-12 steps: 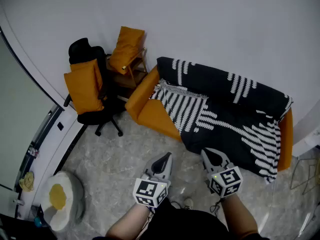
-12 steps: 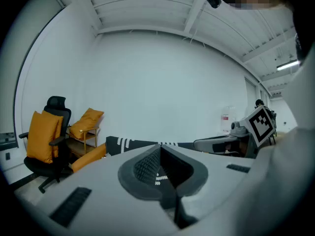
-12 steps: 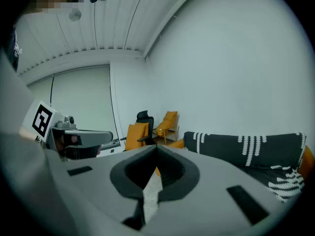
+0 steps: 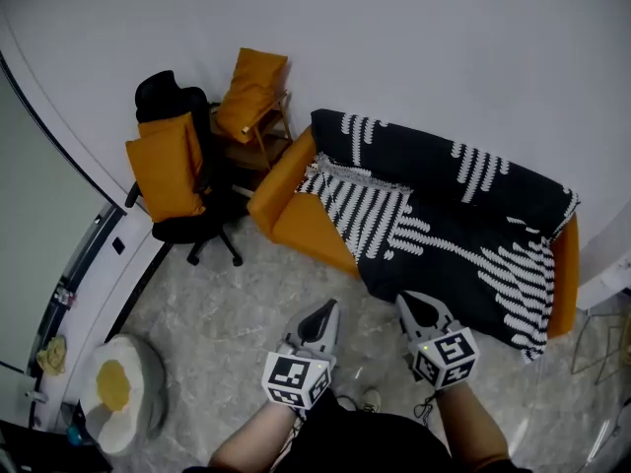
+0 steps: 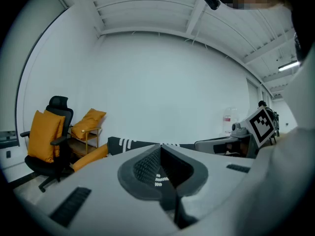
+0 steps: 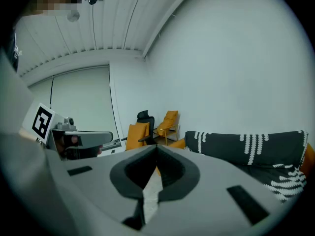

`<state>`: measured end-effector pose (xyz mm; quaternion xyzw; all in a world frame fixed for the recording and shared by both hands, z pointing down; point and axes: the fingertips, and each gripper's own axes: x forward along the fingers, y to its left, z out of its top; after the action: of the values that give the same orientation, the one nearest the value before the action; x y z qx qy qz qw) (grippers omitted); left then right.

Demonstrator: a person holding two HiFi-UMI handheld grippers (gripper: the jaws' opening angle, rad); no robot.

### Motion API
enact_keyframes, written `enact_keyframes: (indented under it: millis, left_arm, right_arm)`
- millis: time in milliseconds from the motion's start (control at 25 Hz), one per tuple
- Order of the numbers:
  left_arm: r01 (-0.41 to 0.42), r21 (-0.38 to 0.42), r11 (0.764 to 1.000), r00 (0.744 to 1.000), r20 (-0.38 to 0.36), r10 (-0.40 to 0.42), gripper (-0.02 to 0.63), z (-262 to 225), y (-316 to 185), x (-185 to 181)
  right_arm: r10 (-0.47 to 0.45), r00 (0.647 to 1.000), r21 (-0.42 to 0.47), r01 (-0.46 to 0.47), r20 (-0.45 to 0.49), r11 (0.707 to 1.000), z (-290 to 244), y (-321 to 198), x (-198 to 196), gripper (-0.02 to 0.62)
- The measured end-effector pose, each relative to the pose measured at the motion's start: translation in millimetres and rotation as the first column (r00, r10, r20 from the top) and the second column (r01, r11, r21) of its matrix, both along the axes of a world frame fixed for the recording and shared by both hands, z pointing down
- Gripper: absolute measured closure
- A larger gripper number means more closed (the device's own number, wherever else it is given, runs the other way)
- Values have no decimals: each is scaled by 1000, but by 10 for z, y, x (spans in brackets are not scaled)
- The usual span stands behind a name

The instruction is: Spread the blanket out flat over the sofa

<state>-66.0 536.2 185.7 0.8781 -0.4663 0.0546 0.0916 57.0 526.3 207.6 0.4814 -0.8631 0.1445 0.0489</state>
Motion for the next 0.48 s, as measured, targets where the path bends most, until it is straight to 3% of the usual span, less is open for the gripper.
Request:
enact_keyframes:
  millis: [280, 480]
  left_arm:
    - [8, -23, 1000, 1000, -10, -8, 600, 37, -181, -192]
    - [2, -32, 1000, 1000, -13, -3, 598, 66, -375, -383]
  right_arm:
    - [-6, 1000, 16, 6, -1, 1000, -29, -176, -169, 583]
    - [-8, 1000, 17, 7, 6, 1000, -35, -365, -359, 534]
